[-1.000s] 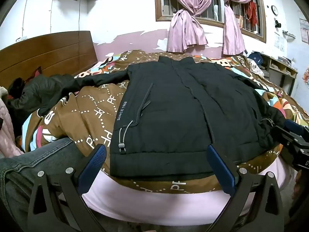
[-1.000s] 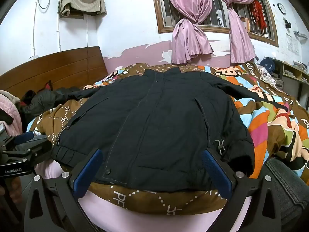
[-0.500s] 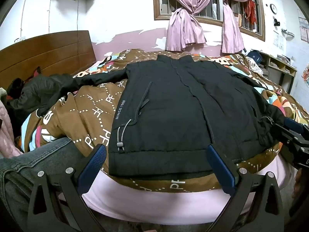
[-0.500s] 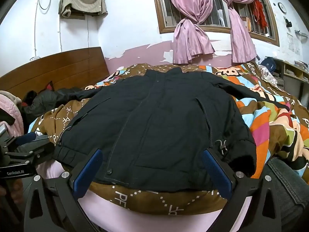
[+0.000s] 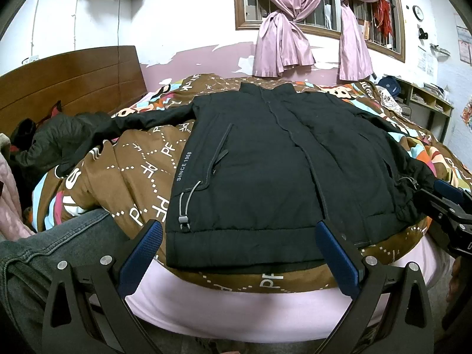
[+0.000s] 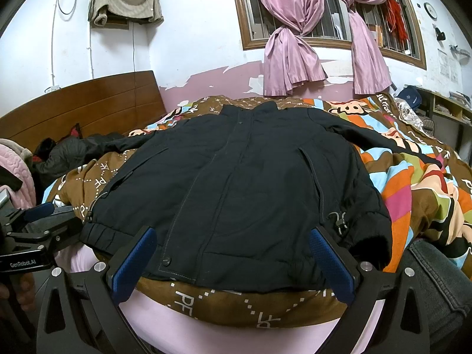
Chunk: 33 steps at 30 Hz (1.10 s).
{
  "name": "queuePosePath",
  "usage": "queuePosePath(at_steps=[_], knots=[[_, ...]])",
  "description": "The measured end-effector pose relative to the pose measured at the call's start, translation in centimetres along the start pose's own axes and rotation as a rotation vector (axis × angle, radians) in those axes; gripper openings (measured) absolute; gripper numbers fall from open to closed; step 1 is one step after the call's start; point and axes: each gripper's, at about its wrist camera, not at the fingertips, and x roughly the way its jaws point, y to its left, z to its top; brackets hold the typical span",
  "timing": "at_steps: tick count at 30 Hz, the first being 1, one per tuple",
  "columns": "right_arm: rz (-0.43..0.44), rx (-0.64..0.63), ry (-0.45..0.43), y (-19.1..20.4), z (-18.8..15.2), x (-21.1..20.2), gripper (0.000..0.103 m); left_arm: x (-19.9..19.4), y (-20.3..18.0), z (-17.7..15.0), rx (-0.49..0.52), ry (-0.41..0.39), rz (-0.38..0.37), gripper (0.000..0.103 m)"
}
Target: Fold large clothes
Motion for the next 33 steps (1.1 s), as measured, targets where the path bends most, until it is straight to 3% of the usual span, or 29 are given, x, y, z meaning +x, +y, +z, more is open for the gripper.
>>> queuePosePath(at_steps=[33], knots=[[-0.001, 0.002, 0.003, 0.17, -0.06, 0.24, 0.103, -0.04, -0.02, 0.13, 0.001, 0.002, 0.001, 0.101]])
